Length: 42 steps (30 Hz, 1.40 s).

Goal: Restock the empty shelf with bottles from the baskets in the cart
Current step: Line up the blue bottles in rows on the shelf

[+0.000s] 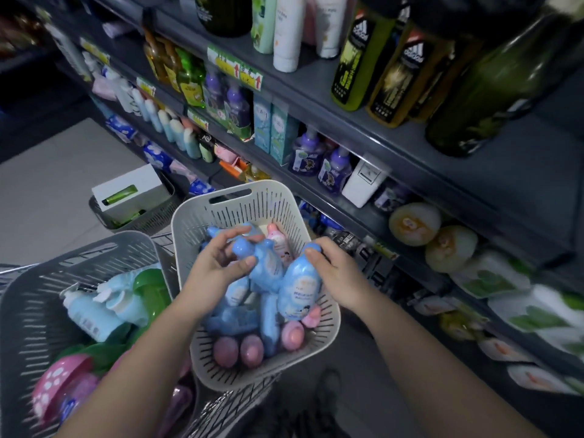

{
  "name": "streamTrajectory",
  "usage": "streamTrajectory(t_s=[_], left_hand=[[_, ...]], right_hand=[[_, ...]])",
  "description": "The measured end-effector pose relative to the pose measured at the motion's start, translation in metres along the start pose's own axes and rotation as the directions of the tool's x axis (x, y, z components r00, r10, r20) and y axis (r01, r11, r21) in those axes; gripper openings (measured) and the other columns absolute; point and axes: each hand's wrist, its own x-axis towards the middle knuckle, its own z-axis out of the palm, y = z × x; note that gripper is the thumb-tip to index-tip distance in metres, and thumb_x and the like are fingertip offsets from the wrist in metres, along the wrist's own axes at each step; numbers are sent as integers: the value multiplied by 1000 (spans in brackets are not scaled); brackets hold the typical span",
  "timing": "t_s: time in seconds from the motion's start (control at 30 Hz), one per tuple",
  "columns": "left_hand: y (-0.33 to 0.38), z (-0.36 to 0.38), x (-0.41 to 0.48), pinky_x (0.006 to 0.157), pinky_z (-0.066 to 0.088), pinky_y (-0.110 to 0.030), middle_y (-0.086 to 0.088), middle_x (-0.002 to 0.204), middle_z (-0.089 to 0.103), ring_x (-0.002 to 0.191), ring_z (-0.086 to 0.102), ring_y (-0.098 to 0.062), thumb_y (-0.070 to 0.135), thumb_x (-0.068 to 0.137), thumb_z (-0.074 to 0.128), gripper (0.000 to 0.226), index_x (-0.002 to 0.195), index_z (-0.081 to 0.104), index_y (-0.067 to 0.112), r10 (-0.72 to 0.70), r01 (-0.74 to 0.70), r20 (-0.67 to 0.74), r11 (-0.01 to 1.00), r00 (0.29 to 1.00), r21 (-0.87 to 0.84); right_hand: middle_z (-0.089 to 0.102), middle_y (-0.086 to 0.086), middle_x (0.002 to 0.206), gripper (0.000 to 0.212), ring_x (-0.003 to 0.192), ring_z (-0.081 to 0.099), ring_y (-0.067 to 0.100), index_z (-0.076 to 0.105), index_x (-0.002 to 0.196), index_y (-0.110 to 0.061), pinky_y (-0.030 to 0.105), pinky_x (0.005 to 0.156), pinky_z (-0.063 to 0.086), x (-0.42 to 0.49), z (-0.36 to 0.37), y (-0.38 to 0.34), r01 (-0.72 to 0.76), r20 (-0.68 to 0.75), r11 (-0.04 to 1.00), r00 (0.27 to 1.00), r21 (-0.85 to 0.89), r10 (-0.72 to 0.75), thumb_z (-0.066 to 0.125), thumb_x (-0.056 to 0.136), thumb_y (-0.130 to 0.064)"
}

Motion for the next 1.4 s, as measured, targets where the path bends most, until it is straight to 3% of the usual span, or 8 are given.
streamTrajectory(t_s=[0.2,0.33,0.47,0.63,0.73,0.9,1.03,1.4], left_hand=[[33,41,8,84,56,-44,-12,127,65,110,65,-27,41,63,88,69,120,56,18,-62,67,92,996,994,-54],[46,86,9,87,51,-45,-2,121,69,105,63,-23,20,93,61,26,119,57,16,-85,81,85,996,993,49],[57,140,5,77,56,-37,2,110,74,96,68,-17,9,102,43,26,125,53,18,-92,77,101,986,991,146],[65,213,-4,97,46,-56,-16,113,71,112,63,-40,8,101,43,8,109,44,10,-170,141,215,979,962,145],[68,263,-9,103,42,-62,-22,118,68,116,59,-44,20,94,57,14,102,49,12,-194,151,310,976,931,156],[76,360,-32,88,53,-44,-4,120,70,105,67,-23,12,103,42,10,104,51,9,-146,64,476,981,867,185],[79,422,-43,98,45,-52,-4,124,68,116,62,-30,12,103,41,13,106,53,10,-120,44,510,987,852,157],[77,520,-47,65,54,-27,-2,107,74,77,67,-13,7,101,43,15,110,55,12,8,-92,523,987,852,135]], right_hand=[[64,-9,75,30,75,62,12,64,86,-29,37,73,50,-33,-44,-2,-34,-174,983,983,183,66,49,88,-55],[53,0,67,38,55,50,7,58,92,-8,25,57,41,-62,-78,-2,22,-269,967,962,255,49,49,99,-44],[43,-4,65,35,56,43,5,54,81,-5,16,54,35,-91,-117,-1,102,-307,969,951,223,-30,48,103,-33],[53,9,77,45,67,51,12,58,96,13,23,60,40,-132,-176,1,174,-306,958,947,230,-98,51,101,-31],[51,2,65,46,58,48,10,57,84,9,26,56,37,-163,-214,9,193,-340,958,934,212,-112,53,100,-34],[51,-13,55,37,53,46,5,59,66,-19,24,54,37,-214,-276,29,214,-428,959,896,185,-117,55,100,-33],[42,-9,55,40,54,38,7,51,66,-12,28,53,31,-246,-322,44,264,-546,954,825,145,-145,55,100,-33],[52,0,67,34,61,45,9,64,84,-7,31,60,38,-277,-399,73,285,-632,958,747,26,-205,59,96,-38]])
